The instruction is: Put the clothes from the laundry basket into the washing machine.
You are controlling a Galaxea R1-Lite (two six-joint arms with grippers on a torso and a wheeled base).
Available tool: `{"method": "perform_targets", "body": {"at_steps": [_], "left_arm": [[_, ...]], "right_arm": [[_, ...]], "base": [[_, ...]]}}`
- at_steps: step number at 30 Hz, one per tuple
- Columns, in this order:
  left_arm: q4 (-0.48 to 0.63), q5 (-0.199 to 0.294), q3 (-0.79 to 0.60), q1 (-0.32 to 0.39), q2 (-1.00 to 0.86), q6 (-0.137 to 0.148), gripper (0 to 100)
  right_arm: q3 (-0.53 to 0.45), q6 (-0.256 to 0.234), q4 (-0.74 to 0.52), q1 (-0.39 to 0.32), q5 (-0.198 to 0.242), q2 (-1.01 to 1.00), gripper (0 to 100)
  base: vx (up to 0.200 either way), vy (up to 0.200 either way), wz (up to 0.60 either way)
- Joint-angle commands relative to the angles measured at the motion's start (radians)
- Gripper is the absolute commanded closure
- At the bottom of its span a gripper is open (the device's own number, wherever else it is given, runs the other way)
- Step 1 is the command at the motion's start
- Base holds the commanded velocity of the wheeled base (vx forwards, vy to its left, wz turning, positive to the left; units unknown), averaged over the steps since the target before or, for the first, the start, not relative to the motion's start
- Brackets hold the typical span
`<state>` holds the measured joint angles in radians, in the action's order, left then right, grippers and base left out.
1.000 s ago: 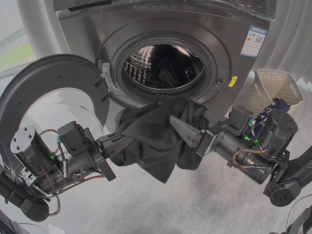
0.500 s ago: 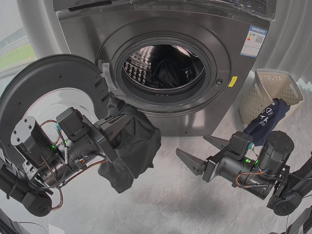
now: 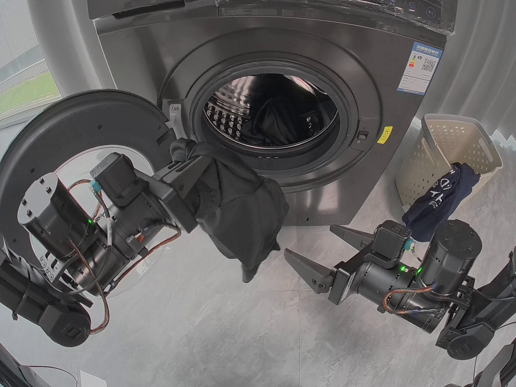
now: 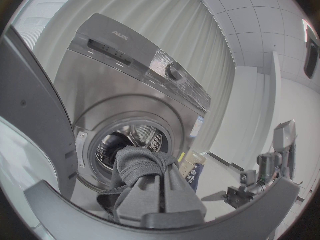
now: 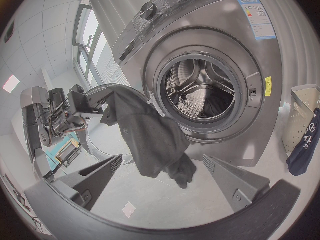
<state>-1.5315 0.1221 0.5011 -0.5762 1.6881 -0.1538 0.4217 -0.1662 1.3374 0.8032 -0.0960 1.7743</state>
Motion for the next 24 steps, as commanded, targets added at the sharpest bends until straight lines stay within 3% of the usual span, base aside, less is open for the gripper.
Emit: {"method": "perform_targets", "body": {"at_steps": [1,5,9,19,20,24], "left_arm": [[-0.001,-0.048,0.062,-0.007,0.027,-0.003,100],[-0.002,-0.087,0.094,-0.008,0.045,-0.009,100],[0.005,-0.137,0.132,-0.010,0.062,-0.033,100],[-0.002,-0.142,0.149,-0.017,0.090,-0.033,100],[-0.002,-0.142,0.151,-0.017,0.090,-0.033,100],[-0.002,-0.142,0.151,-0.017,0.090,-0.033,100]], "right_arm": [[0.015,0.004,0.019,0.024,0.001,0.047,0],[0.040,0.025,0.023,0.042,0.001,0.079,0],[0.085,0.053,0.062,0.070,0.013,0.143,0],[0.252,0.097,0.071,0.096,0.015,0.278,0],[0.305,0.106,0.068,0.093,0.016,0.313,0],[0.376,0.126,0.063,0.080,0.045,0.390,0]], "base": [[0.000,0.000,0.00],[0.000,0.000,0.00],[0.000,0.000,0.00],[0.000,0.000,0.00],[0.000,0.000,0.00],[0.000,0.000,0.00]]}}
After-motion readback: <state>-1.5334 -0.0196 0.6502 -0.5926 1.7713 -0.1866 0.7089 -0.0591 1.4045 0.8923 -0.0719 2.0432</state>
